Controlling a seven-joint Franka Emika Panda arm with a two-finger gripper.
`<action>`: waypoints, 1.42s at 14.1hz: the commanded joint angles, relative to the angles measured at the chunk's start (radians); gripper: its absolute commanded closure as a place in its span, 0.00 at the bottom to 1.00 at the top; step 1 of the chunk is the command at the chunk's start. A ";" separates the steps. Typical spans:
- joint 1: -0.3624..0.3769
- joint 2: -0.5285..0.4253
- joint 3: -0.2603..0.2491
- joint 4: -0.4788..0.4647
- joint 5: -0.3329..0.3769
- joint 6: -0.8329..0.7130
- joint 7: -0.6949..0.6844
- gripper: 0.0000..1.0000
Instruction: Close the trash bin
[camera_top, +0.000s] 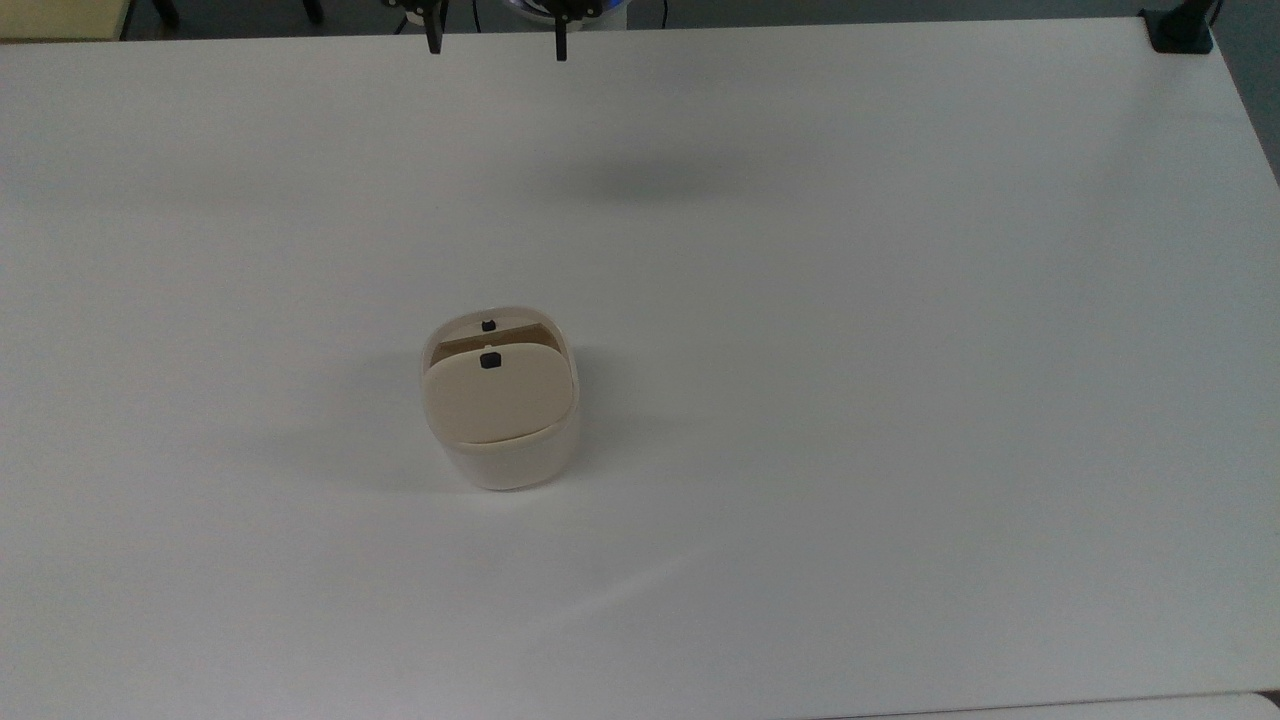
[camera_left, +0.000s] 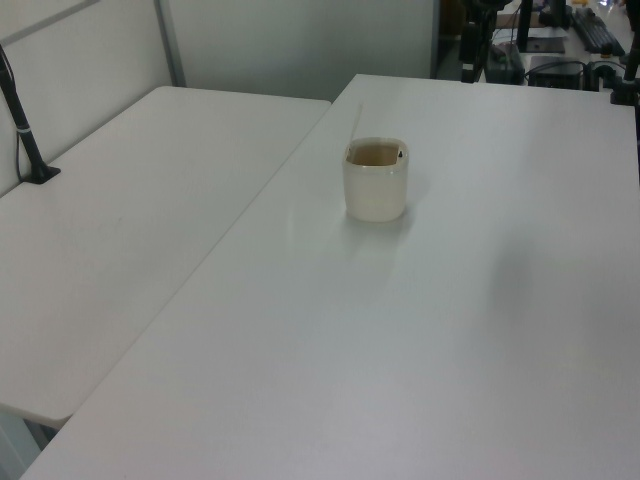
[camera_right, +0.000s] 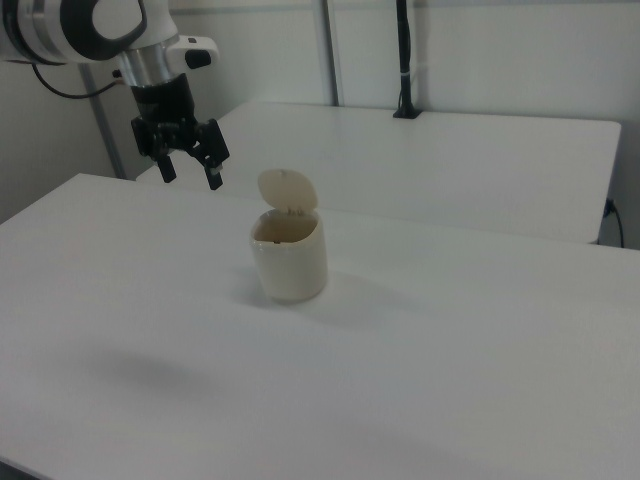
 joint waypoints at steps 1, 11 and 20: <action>0.012 -0.016 0.000 -0.029 -0.010 -0.009 0.011 0.00; 0.010 -0.013 0.000 -0.028 -0.007 -0.009 0.008 0.08; 0.007 0.005 -0.002 -0.020 -0.008 0.005 -0.075 0.96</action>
